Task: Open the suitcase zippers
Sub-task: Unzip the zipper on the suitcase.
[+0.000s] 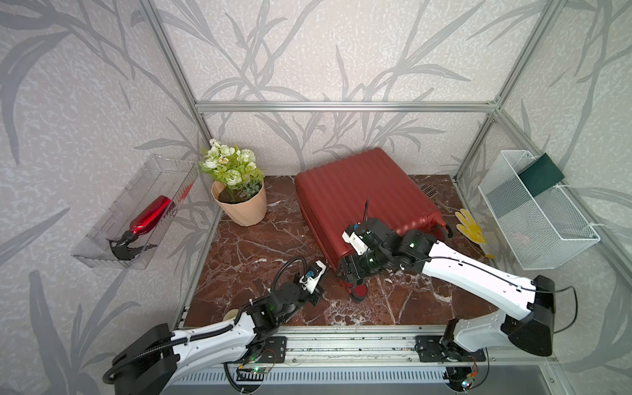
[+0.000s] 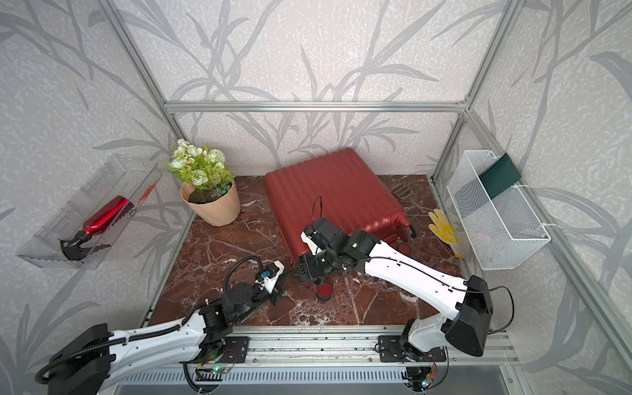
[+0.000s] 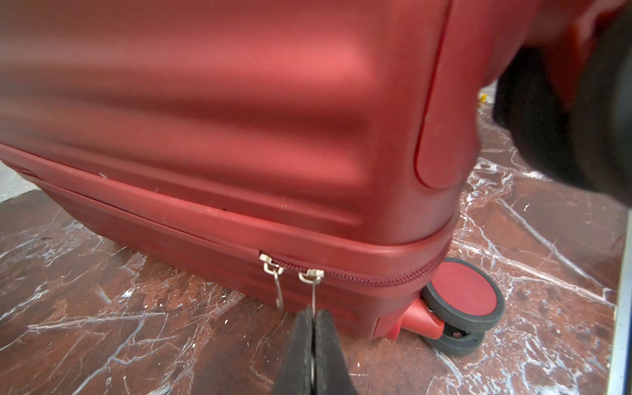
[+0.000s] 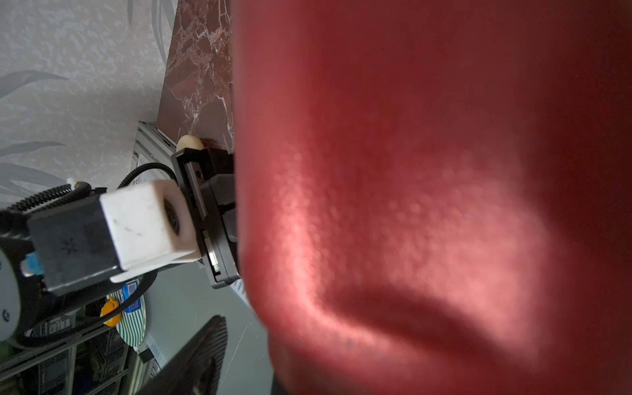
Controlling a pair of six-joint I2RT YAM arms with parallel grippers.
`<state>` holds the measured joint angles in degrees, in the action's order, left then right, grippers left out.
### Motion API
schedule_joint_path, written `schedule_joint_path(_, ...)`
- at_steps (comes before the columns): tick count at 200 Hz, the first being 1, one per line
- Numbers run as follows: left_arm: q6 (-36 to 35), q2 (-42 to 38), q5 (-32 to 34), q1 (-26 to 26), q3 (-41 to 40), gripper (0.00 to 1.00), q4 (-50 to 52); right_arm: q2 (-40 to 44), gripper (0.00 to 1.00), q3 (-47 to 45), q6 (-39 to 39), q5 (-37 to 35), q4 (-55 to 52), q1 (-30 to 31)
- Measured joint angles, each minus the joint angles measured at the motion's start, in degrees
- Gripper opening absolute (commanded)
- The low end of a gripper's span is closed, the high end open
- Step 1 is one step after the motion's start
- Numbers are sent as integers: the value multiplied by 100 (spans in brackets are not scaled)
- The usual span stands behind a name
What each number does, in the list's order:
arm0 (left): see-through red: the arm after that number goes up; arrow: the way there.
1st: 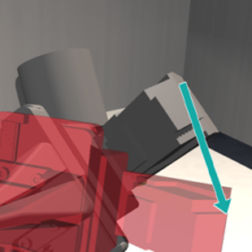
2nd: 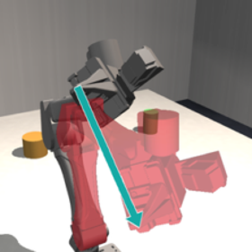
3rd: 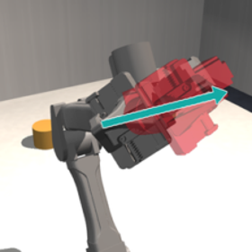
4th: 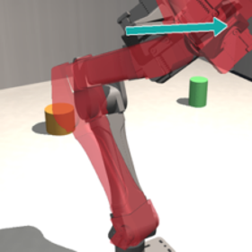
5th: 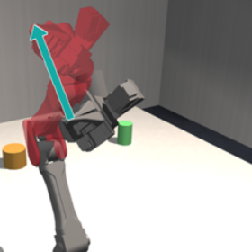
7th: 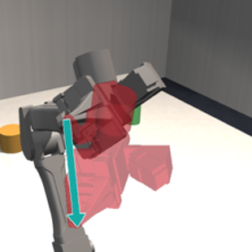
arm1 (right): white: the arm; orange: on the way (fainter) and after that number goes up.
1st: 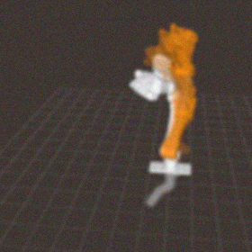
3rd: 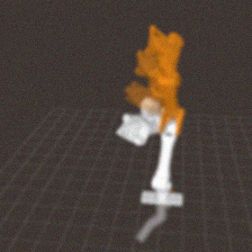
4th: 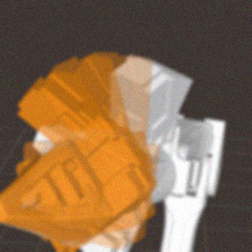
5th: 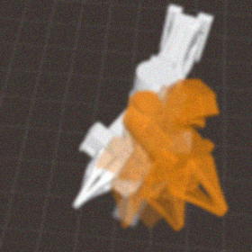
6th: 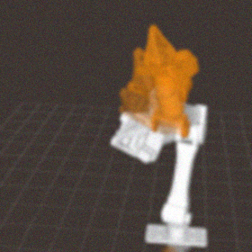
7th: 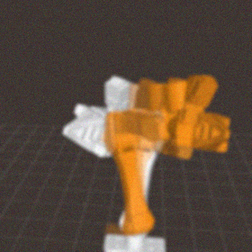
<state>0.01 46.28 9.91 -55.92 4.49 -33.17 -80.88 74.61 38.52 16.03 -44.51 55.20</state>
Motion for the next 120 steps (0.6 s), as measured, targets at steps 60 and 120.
schedule_joint_path(60, 2, -811, -48, -243, -175, 0, 417, -142, 65, 0, 726, -179, 225, 33)
schedule_joint_path(120, -52, -1056, 251, -592, -177, 0, 741, -638, 54, 365, 1215, -313, 433, 125)
